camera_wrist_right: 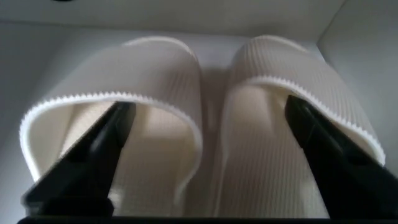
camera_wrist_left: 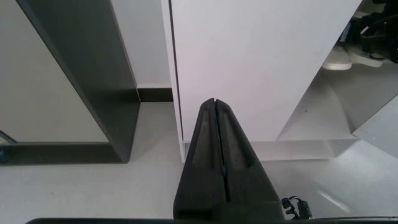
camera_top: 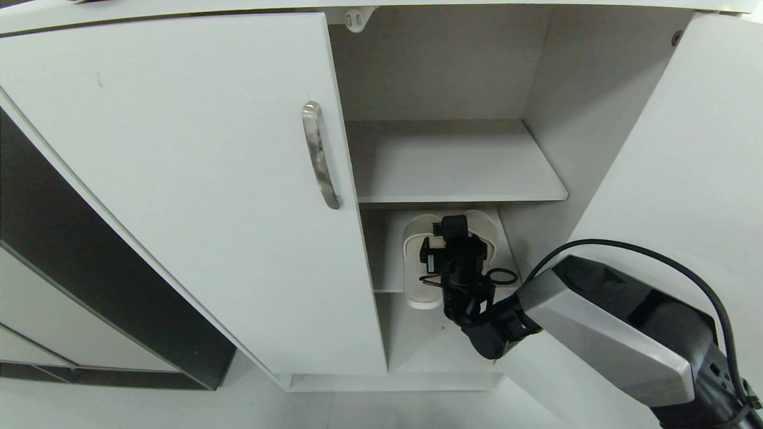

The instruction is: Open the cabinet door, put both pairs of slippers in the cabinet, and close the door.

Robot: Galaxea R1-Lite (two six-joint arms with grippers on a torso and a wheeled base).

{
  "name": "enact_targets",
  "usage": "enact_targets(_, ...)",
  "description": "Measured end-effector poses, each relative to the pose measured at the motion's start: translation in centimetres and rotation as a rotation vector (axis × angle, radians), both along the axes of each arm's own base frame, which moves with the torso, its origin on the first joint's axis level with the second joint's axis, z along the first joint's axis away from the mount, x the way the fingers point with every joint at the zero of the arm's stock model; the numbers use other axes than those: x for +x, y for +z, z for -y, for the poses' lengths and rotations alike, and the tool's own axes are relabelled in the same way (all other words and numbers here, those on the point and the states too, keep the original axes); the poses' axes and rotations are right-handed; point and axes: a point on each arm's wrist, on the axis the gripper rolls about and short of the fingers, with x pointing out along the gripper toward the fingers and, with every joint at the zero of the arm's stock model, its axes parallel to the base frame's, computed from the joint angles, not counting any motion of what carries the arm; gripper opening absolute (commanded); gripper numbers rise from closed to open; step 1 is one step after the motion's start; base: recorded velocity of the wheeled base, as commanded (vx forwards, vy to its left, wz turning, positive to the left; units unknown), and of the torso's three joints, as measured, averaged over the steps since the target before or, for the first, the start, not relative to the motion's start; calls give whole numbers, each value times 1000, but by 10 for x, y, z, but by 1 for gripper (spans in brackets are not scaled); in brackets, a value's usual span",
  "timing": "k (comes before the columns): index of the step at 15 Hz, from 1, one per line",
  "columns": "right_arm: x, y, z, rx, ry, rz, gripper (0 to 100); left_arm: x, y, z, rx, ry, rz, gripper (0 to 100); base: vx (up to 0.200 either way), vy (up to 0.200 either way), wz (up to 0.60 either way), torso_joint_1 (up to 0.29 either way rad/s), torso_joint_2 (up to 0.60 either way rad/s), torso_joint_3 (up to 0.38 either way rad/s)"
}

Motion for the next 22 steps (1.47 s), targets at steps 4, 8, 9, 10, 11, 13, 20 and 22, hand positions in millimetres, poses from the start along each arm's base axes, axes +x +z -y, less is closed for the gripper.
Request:
enact_targets(4,-30,1,7,-10,24,-8,100,0,0,0,0,0,0,0,0,0,0,0,0,0)
enact_targets(8,-85,3,20,-30,82,-29,100,0,0,0,0,0,0,0,0,0,0,0,0,0)
enact_targets(9,-99,5,24,-36,99,-36,100,0,0,0,0,0,0,0,0,0,0,0,0,0)
enact_targets(10,-111,9,25,-36,119,-34,100,0,0,0,0,0,0,0,-200,0,0,-2,2,2)
enact_targets(11,-121,15,25,-32,136,-28,100,0,0,0,0,-1,0,0,-200,0,0,2,2,2)
enact_targets(13,-128,22,26,-26,145,-22,100,0,0,0,0,-1,0,0,-200,0,0,0,2,0)
enact_targets(20,-138,28,30,-22,154,-16,100,0,0,0,0,-1,0,0,-143,0,0,0,0,2)
enact_targets(22,-143,29,30,-25,165,-17,100,0,0,0,0,1,0,0,0,0,0,0,0,0)
